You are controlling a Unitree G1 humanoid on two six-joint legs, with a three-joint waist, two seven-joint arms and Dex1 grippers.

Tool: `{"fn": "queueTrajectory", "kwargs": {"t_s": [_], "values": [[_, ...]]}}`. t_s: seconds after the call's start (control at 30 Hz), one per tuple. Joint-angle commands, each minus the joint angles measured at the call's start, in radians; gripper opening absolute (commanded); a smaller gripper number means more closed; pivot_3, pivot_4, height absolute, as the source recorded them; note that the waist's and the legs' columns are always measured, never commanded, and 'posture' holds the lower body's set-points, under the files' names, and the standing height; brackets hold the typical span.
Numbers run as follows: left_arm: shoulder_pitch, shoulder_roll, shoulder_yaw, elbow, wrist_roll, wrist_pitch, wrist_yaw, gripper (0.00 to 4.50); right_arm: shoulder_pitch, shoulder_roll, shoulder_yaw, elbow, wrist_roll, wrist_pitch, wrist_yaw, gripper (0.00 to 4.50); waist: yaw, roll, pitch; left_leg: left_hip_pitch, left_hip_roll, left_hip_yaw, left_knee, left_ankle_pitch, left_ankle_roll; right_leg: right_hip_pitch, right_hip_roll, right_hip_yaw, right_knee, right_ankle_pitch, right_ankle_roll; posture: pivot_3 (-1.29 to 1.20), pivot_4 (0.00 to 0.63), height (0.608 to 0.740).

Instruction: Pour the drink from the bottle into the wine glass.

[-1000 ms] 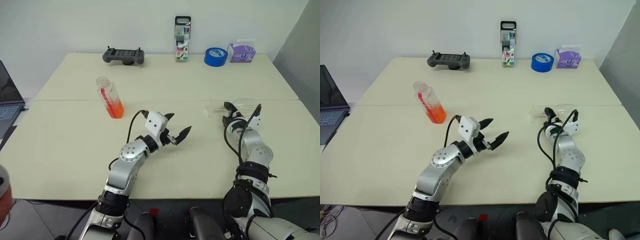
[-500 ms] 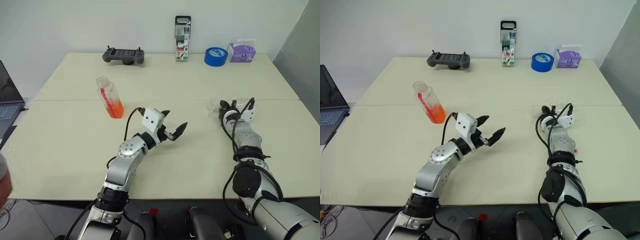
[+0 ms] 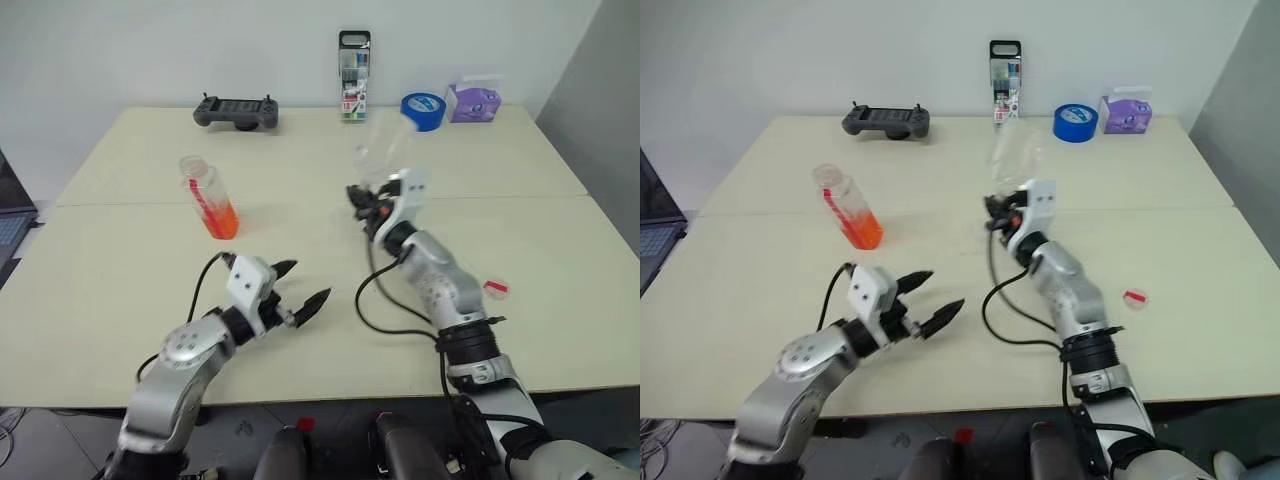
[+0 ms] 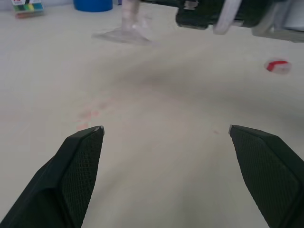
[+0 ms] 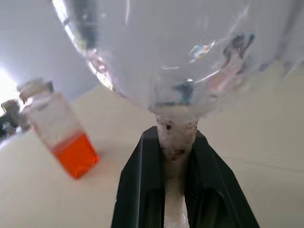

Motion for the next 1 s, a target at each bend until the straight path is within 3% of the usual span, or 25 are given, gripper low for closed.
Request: {"fn": "queueTrajectory", "kwargs": {"t_s": [0.03,0.4,1.0], "values": [[-0.019,-0.015,0.042,-0.073,-0.027,0.013,0.052,4.50,-0.031,0.034,0.054,0.123,-0.124,-0.170,-0.001,0.20,0.015,0.000,0.000,0.000,-0.001,0.000,0.002,0.000,0.000,0.001,0.001,0.000,0.000,0.000,0.000,0.00,0.150,0.740],[0.018,-0.022,0.099,-0.128,-0.052,0.051,0.125,4.50,-0.116,0.063,-0.001,0.527,-0.247,-0.497,-0.049,0.20,0.014,-0.001,0.000,0.000,-0.003,0.002,0.002,0.000,-0.001,0.000,-0.002,0.002,-0.001,0.000,0.000,0.00,0.150,0.740],[-0.017,-0.034,0.074,-0.089,-0.038,0.052,0.144,4.50,-0.104,0.080,-0.056,0.635,-0.257,-0.459,-0.012,0.20,0.014,-0.001,0.000,0.003,-0.002,0.002,0.002,0.000,-0.001,0.003,-0.001,0.002,0.000,0.001,-0.001,0.00,0.150,0.740]]}}
